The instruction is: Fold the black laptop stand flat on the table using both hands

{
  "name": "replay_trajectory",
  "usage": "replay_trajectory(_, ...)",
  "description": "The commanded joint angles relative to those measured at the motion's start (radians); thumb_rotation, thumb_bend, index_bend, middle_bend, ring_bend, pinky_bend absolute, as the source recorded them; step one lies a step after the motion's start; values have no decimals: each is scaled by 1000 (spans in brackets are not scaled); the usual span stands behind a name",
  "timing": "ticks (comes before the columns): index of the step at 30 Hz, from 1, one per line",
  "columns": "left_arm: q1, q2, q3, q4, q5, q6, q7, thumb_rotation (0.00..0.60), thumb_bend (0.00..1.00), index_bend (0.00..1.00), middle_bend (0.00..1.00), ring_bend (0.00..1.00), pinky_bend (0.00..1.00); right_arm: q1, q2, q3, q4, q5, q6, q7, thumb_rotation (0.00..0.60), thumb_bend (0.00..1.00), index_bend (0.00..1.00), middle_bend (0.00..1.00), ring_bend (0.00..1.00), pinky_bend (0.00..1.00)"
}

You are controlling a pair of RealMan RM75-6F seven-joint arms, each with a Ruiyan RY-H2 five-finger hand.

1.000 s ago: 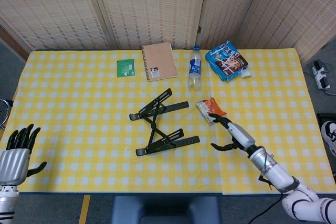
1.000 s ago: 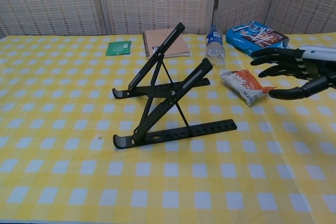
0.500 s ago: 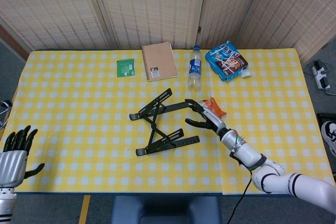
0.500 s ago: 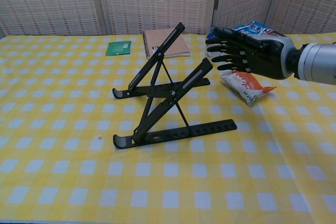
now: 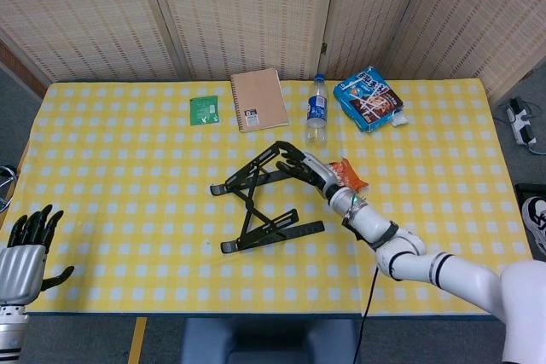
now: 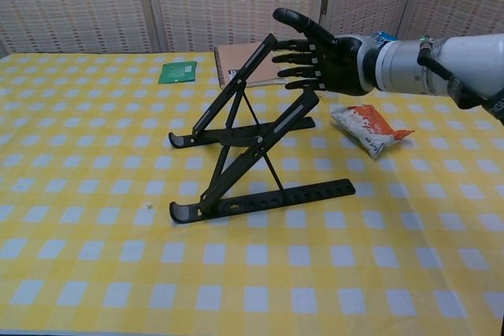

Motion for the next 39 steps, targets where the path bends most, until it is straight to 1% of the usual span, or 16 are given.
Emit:
replay_trajectory(1,1,3,3,-4,0,-5,-22,600,200,96,32,22,0,36,-36,16,46,-13,-36,29,233,153,0,20,57,0)
replay_trajectory(7,2,7,5,-4,1,-10,-33,600,201,96,32,22,0,86,-87,26,110,-51,-53,57,230,153,0,65,72,0)
replay_trajectory(10,2,12,5,-6,3,-12,-47,600,201,96,32,22,0,103,-99,26,116,-82,-51,88,231,153,0,97,91,0)
replay_trajectory(13,3,16,5,-8,6,-10,-54,600,201,96,32,22,0,113,-104,11,106,-126,-38,131,231,153,0,128,114,0)
replay_trajectory(16,2,20,6,-10,8,-12,-66,600,201,96,32,22,0,124,-93,-20,78,-184,-27,204,232,153,0,135,118,0)
replay_trajectory(19,0,24,8,-10,12,-19,-75,600,201,96,32,22,0,134,-70,-67,44,-256,4,316,231,153,0,135,120,0)
replay_trajectory(24,-7,25,6,-13,16,-25,-78,600,200,96,32,23,0,181,-53,-176,53,-392,110,492,231,153,0,135,116,0)
replay_trajectory(29,-12,26,7,-18,25,-28,-83,600,200,96,34,25,0,232,-44,-267,65,-478,217,617,231,153,0,135,114,0)
replay_trajectory(33,-22,28,7,-19,30,-43,-108,600,201,96,39,30,0,261,-31,-325,57,-505,280,671,231,153,0,135,115,0)
replay_trajectory(35,-36,27,5,-14,36,-61,-127,600,201,96,42,31,0,274,-31,-338,49,-497,285,666,229,153,0,135,115,0)
replay_trajectory(39,-77,29,-1,-4,47,-117,-177,600,201,96,47,35,0,295,-37,-339,26,-455,274,652,230,153,0,125,102,0)
